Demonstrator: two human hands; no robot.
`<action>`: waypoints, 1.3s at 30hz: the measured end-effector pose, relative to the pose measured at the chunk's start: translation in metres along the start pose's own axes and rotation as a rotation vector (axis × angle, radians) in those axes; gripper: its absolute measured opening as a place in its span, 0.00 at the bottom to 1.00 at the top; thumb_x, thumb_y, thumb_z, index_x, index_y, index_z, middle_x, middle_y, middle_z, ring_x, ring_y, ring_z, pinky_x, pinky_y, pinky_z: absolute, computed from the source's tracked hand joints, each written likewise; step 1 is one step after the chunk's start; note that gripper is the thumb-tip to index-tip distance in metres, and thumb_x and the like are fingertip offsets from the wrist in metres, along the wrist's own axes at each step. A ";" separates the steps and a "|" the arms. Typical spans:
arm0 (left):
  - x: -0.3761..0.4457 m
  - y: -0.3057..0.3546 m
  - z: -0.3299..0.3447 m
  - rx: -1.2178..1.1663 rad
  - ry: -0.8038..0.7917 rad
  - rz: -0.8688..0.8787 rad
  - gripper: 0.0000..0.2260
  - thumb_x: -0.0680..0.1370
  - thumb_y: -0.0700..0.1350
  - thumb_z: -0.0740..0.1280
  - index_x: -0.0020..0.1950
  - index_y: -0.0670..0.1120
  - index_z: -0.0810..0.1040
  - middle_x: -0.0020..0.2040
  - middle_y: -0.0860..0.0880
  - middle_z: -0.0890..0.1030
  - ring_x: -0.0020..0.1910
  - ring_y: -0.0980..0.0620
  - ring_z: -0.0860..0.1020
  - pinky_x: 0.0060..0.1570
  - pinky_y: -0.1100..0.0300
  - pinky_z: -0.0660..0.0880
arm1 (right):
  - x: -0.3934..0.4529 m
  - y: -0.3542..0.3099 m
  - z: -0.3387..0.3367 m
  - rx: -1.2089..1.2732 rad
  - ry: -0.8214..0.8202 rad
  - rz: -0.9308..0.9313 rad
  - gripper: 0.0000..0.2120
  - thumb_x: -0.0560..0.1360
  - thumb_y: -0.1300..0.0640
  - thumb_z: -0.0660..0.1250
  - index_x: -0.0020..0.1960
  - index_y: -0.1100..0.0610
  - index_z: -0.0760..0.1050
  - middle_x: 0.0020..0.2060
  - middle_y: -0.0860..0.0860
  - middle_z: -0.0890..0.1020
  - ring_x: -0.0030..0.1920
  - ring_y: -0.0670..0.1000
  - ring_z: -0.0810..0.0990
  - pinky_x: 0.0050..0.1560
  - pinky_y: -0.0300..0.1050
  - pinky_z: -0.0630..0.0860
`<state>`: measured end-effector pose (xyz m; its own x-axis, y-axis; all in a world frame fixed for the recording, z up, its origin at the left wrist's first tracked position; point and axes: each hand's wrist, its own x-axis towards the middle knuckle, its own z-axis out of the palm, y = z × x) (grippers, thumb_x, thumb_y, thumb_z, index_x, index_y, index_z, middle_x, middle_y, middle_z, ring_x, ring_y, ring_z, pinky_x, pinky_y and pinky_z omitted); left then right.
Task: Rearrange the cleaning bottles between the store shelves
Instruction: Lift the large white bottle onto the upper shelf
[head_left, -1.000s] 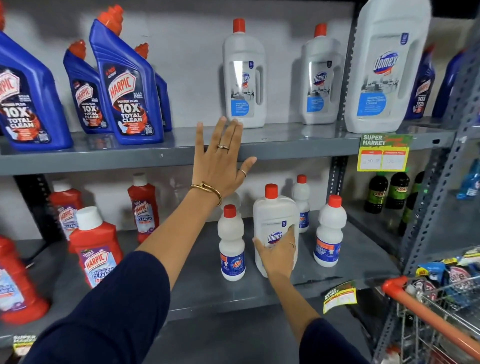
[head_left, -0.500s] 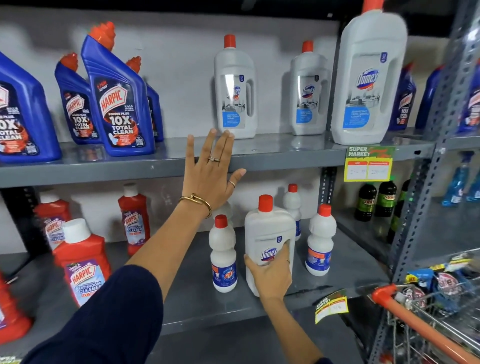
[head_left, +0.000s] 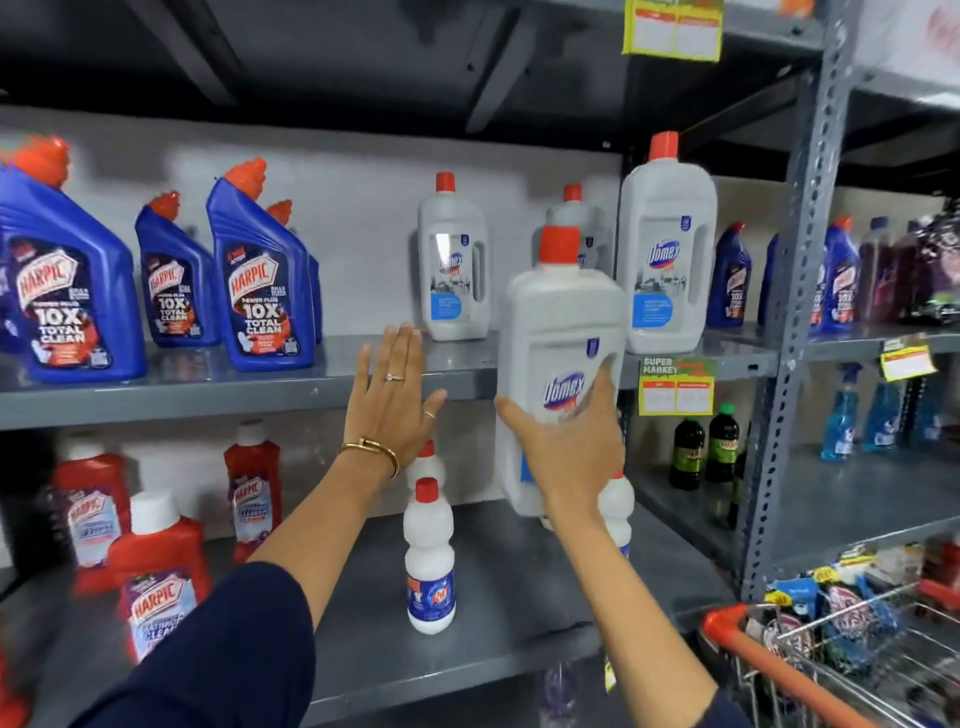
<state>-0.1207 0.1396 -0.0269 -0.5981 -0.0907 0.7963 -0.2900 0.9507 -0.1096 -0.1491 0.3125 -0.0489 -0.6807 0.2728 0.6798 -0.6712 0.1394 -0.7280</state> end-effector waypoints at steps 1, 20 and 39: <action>-0.001 -0.002 -0.001 -0.010 0.003 -0.010 0.31 0.78 0.53 0.55 0.72 0.39 0.44 0.75 0.39 0.50 0.74 0.43 0.46 0.70 0.49 0.39 | 0.009 -0.014 0.002 0.006 0.027 -0.020 0.48 0.53 0.37 0.73 0.68 0.48 0.59 0.59 0.49 0.78 0.56 0.52 0.77 0.51 0.42 0.68; -0.009 -0.016 0.004 0.049 0.036 0.002 0.32 0.77 0.58 0.50 0.70 0.40 0.40 0.75 0.41 0.49 0.74 0.43 0.46 0.68 0.51 0.34 | 0.094 -0.077 0.096 -0.010 0.090 -0.108 0.48 0.56 0.44 0.75 0.69 0.59 0.57 0.59 0.57 0.76 0.56 0.60 0.75 0.49 0.54 0.71; -0.011 -0.014 0.002 0.113 0.042 -0.041 0.31 0.75 0.58 0.46 0.69 0.37 0.58 0.70 0.40 0.65 0.69 0.41 0.62 0.69 0.53 0.41 | 0.111 -0.046 0.144 -0.058 -0.048 -0.114 0.44 0.59 0.43 0.75 0.65 0.62 0.59 0.56 0.60 0.75 0.53 0.60 0.76 0.45 0.49 0.74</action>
<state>-0.1113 0.1267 -0.0349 -0.5527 -0.1137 0.8256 -0.3971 0.9069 -0.1409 -0.2365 0.1990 0.0729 -0.6155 0.2064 0.7606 -0.7276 0.2220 -0.6491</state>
